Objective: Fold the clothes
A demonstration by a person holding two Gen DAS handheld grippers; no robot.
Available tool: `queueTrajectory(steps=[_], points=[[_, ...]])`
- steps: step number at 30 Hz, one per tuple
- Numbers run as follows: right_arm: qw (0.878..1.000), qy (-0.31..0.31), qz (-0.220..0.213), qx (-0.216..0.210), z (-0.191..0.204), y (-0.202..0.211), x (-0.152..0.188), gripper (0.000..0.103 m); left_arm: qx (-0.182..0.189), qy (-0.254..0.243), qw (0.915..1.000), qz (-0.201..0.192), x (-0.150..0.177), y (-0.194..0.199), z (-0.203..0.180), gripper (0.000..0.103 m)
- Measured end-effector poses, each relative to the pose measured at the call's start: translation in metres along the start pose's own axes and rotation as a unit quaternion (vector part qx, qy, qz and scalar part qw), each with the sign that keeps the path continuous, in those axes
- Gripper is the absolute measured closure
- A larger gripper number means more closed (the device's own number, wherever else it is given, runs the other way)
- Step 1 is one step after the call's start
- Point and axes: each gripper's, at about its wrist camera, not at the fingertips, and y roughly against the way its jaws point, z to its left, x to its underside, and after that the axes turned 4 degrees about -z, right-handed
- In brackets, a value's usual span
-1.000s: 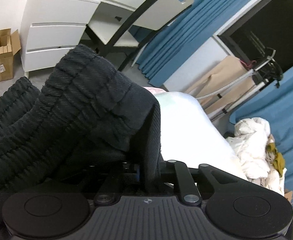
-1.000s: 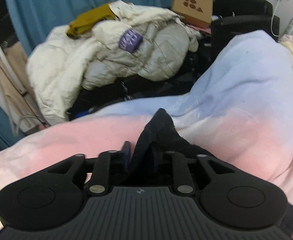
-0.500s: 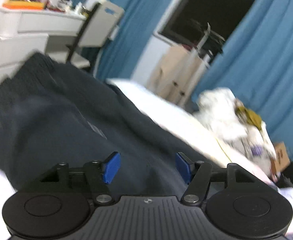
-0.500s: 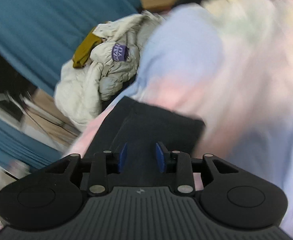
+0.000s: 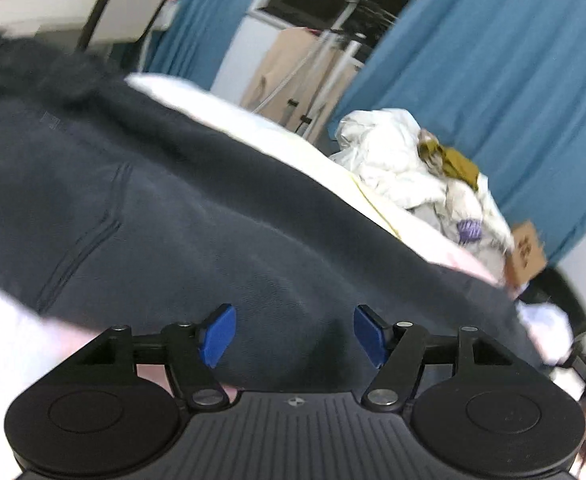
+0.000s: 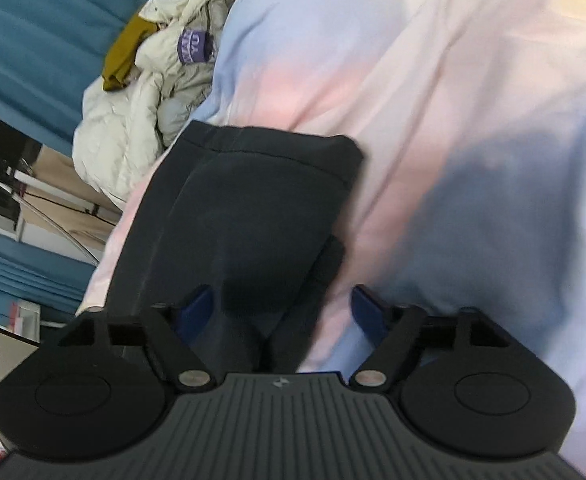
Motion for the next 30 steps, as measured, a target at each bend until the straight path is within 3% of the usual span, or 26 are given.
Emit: queueTrajectory(steps=[4,7,11,12,13,14,21,25,28,30], points=[[0.999,0.031,0.0,0.023,0.013,-0.024,0.001,0.014,0.013,0.009,0.9996,-0.024,-0.003,-0.01,0.004,0.035],[0.998,0.042,-0.01,0.035,0.019,-0.034,0.001,0.018,0.01,0.0,0.9993,-0.035,-0.001,-0.017,0.006,0.035],[0.999,0.02,-0.029,0.036,0.018,-0.033,0.0,0.058,0.01,-0.013,0.999,-0.042,0.001,-0.014,0.007,0.036],[0.999,0.023,-0.035,0.03,0.02,-0.029,-0.002,0.063,0.015,-0.017,0.9987,-0.045,0.001,-0.007,0.009,0.036],[0.998,0.035,-0.043,0.017,0.024,-0.022,-0.003,0.079,0.021,-0.021,0.9984,-0.049,0.002,0.001,0.011,0.036],[0.998,0.048,-0.051,0.005,0.027,-0.015,-0.005,0.083,0.023,-0.027,0.9982,-0.049,0.001,0.006,0.013,0.036],[0.991,0.094,-0.091,-0.034,0.05,0.024,-0.014,0.088,0.022,-0.032,0.9967,-0.072,-0.011,0.026,0.017,0.036],[0.982,0.115,-0.127,-0.079,0.069,0.051,-0.022,0.09,0.015,-0.043,0.9959,-0.078,-0.014,0.028,0.013,0.036],[0.978,0.143,-0.137,-0.072,0.065,0.058,-0.025,0.09,0.009,-0.05,0.9956,-0.079,-0.019,0.026,0.011,0.036],[0.982,0.13,-0.126,-0.062,0.047,0.052,-0.025,0.09,0.006,-0.05,0.9962,-0.072,-0.019,0.021,0.012,0.036]])
